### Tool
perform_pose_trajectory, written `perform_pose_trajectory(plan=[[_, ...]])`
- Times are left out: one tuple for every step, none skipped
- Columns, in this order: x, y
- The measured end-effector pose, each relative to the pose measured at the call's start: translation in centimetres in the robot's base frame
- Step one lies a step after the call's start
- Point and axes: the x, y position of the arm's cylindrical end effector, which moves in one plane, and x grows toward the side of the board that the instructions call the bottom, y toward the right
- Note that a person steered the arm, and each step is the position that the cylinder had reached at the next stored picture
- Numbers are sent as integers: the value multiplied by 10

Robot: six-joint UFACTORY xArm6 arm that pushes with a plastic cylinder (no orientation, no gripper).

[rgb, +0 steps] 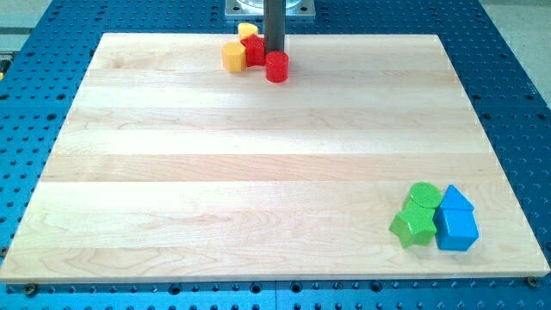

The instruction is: Keep heart horizontally left to hexagon

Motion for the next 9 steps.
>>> perform_pose_trajectory(plan=[[-34, 12], [-57, 7], [-56, -8], [-57, -45], [-55, -100], [-44, -121], [-44, -51], [-22, -82], [2, -119]])
